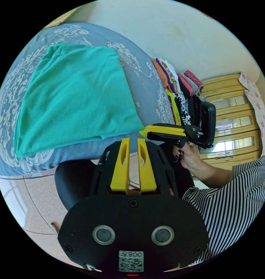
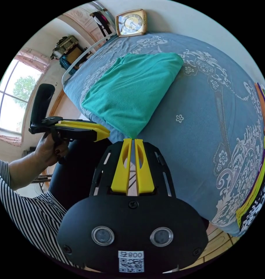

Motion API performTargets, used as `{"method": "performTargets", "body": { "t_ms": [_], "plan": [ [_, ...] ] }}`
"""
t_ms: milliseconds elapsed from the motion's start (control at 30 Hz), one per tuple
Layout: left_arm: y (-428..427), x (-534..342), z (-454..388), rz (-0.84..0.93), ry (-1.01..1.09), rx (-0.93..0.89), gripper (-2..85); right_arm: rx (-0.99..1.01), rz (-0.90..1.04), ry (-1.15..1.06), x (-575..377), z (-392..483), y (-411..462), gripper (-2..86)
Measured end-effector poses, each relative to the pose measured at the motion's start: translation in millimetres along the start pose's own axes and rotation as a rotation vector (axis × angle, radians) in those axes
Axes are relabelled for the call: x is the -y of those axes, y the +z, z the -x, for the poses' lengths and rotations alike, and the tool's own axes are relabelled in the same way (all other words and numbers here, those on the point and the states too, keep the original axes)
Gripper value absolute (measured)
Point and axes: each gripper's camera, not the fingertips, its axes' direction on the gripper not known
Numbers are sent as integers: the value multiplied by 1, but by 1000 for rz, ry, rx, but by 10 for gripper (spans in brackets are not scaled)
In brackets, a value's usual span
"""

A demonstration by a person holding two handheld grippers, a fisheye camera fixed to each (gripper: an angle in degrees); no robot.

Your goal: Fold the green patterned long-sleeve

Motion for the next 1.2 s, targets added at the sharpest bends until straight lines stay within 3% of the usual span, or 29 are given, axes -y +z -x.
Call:
{"method": "performTargets", "body": {
  "t_ms": [533,867,1067,1200],
  "plan": [
    [28,6,-109,-15,238,312,62,84,-26,16,-22,-18,36,4],
    [69,15,-136,55,254,447,28,123,-7,16,-25,-39,72,2],
    [70,9,-137,30,252,414,11,255,-2,119,-42,-77,99,20],
    [70,6,-136,4,251,400,8,511,-58,305,-61,-133,119,51]
  ]
}}
